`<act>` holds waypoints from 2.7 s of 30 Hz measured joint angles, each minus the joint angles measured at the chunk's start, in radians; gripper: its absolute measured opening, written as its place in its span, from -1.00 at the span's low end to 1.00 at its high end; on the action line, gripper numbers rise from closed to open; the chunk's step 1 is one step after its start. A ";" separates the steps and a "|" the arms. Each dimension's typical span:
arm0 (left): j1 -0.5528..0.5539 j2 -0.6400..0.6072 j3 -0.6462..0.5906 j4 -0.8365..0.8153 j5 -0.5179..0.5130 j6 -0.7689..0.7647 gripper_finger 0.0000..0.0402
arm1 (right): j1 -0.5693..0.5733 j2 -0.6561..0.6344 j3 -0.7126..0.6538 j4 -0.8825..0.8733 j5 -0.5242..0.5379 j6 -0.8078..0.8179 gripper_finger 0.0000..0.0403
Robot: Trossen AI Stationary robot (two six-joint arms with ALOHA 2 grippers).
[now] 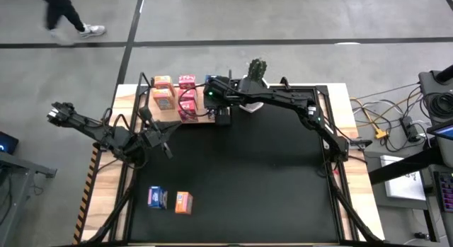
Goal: Stack cereal on shelf
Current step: Put the right blue cereal box on the shelf and align it with the other blue cereal box
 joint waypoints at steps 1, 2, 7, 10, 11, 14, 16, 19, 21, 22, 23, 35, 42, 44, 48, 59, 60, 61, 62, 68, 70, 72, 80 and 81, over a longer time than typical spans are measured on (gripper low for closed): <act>0.000 0.000 0.000 0.000 0.000 0.000 -1.00 | 0.005 -0.005 0.000 0.000 0.001 0.000 0.02; 0.000 0.000 0.000 0.000 0.000 0.000 -1.00 | 0.010 -0.009 0.002 0.000 0.001 0.000 0.02; 0.000 0.000 0.000 -0.001 0.000 0.002 -1.00 | 0.025 -0.019 0.002 0.001 0.000 0.000 -0.05; 0.000 0.000 0.000 -0.001 0.000 0.003 -1.00 | 0.031 -0.022 0.002 -0.013 0.000 -0.001 -0.19; 0.000 0.000 0.000 -0.001 0.000 0.003 -1.00 | 0.033 -0.024 0.002 -0.023 0.000 -0.006 -0.26; 0.000 0.000 0.000 0.000 0.000 0.004 -1.00 | 0.037 -0.035 0.002 -0.029 0.000 -0.008 -0.48; 0.000 0.000 0.000 -0.001 0.000 0.006 -1.00 | 0.038 -0.042 0.001 -0.030 -0.001 -0.008 -0.64; 0.000 0.000 0.000 -0.001 0.000 0.007 -1.00 | 0.040 -0.053 0.000 -0.063 -0.010 -0.007 -0.87; 0.000 0.000 0.000 -0.001 0.000 0.008 -1.00 | 0.043 -0.060 0.000 -0.087 -0.032 0.011 -0.93; 0.000 0.000 0.000 -0.001 0.000 0.010 -1.00 | 0.045 -0.065 -0.001 -0.097 -0.049 0.024 -0.93; 0.000 0.000 0.000 -0.001 0.000 0.016 -1.00 | 0.050 -0.069 -0.004 -0.101 -0.067 0.040 -0.93; 0.000 0.000 0.006 0.000 0.000 0.046 -1.00 | 0.132 -0.132 -0.171 0.033 -0.090 0.024 -0.95; 0.000 0.003 0.006 0.000 0.004 0.045 -1.00 | 0.159 -0.297 -0.492 0.291 -0.087 0.055 -0.95; 0.000 0.004 0.006 0.001 0.011 0.042 -1.00 | 0.168 -0.349 -0.598 0.382 -0.088 0.062 -0.95; 0.000 0.010 0.006 0.011 0.017 0.034 -1.00 | 0.181 -0.449 -0.792 0.562 -0.087 0.079 -0.95; 0.001 0.081 0.006 0.087 0.053 -0.082 -1.00 | 0.244 -0.691 -1.203 0.984 -0.087 0.031 -0.95; 0.002 0.095 0.006 0.095 0.062 -0.082 -1.00 | 0.247 -0.705 -1.230 1.008 -0.087 0.029 -0.95; 0.004 0.111 0.006 0.117 0.072 -0.082 -1.00 | 0.251 -0.723 -1.258 1.032 -0.087 0.026 -0.95; 0.006 0.126 0.006 0.138 0.074 -0.081 -1.00 | 0.253 -0.739 -1.284 1.056 -0.087 0.022 -0.95; 0.042 0.208 0.006 0.188 0.074 -0.082 -1.00 | 0.253 -0.824 -1.430 1.204 -0.087 0.003 -0.95; 0.062 0.227 0.006 0.188 0.074 -0.090 -1.00 | 0.252 -0.850 -1.468 1.239 -0.087 0.001 -0.95; 0.084 0.245 0.007 0.191 0.074 -0.101 -1.00 | 0.252 -0.875 -1.503 1.276 -0.087 -0.017 -0.95; 0.183 0.314 0.081 0.091 0.222 -0.142 -1.00 | 0.252 -0.917 -1.545 1.337 -0.087 -0.094 -0.95; 0.195 0.324 0.099 0.057 0.251 -0.156 -1.00 | 0.252 -0.918 -1.545 1.335 -0.087 -0.107 -0.95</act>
